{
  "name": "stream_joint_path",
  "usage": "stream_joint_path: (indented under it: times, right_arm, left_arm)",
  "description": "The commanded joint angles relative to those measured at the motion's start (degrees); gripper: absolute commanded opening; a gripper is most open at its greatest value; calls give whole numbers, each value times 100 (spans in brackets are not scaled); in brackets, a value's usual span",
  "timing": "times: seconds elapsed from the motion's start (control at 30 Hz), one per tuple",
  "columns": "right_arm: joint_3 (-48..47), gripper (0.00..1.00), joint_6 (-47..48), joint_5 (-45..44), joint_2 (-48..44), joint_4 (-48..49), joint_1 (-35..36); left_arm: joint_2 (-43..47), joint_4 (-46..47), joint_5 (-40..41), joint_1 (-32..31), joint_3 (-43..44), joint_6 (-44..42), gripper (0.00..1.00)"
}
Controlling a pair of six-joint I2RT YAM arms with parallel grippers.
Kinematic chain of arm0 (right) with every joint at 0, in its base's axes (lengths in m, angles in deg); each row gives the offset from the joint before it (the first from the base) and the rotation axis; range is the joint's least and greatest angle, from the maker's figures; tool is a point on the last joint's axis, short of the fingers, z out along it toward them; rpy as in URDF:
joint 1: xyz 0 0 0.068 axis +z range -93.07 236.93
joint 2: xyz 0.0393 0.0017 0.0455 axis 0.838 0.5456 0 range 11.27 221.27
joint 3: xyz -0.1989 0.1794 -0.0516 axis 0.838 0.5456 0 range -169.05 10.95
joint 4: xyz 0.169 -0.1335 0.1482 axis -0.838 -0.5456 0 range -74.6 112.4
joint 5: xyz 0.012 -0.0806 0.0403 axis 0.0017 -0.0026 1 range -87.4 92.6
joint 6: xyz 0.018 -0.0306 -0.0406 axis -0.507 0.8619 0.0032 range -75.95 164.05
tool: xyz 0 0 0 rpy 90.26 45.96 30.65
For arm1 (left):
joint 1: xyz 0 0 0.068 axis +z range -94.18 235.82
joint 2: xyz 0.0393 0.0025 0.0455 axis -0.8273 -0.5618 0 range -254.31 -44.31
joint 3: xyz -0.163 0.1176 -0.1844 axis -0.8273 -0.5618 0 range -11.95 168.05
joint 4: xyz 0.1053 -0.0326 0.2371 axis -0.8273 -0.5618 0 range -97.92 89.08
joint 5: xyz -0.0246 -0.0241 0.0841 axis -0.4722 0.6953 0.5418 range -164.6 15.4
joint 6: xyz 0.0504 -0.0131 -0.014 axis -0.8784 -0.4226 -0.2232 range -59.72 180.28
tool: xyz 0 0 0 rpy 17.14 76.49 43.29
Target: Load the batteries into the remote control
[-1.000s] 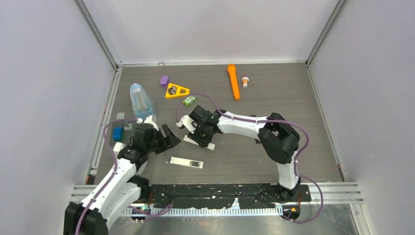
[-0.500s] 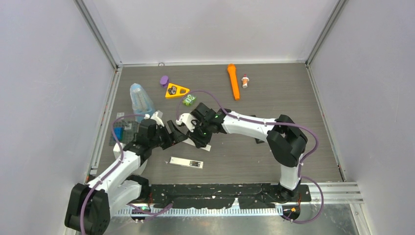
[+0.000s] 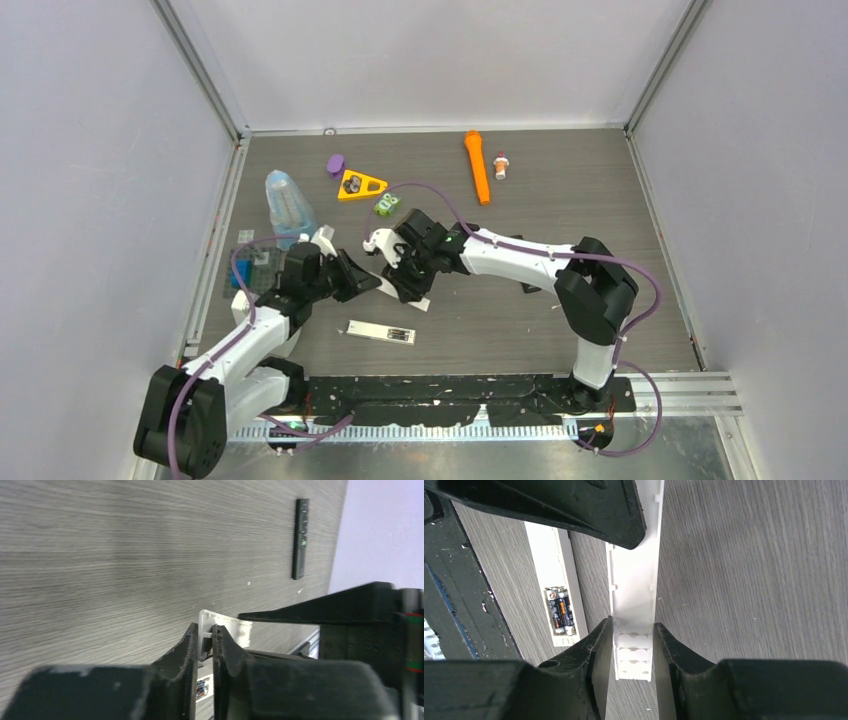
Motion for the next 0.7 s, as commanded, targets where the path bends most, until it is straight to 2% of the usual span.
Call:
stream_joint_path:
  times: [0.0,0.1,0.13,0.27,0.33,0.43,0.53,0.67]
  right_arm:
    - [35,34,-202,115,-518,337,-2]
    - [135,39,-381,-118,-735,375,-1]
    - [179,45,-428,-283,-807,396,-1]
    - [692,61,-564,-690,-1546,735,22]
    - [1354,67,-570,-1042,-2165,1172,90]
    - [2183,75,-519,-1657,-3305,2316,324]
    - [3222,77,-98,-2812,-4094,3677,939]
    - [4277,78,471,-3164,-4798,5286,1540]
  left_arm:
    - [215,225,-65,25,16,55,3]
    - [342,70,-46,25,68,223,0]
    - [393,-75,-22,25,100,356,0]
    - [722,-1524,282,30,583,658,0]
    - [964,-2353,501,29,864,869,0]
    - [1332,-3116,647,24,1210,1285,0]
    - [1535,-3827,671,27,1597,1789,0]
    - [1696,-4408,553,25,2016,2571,0]
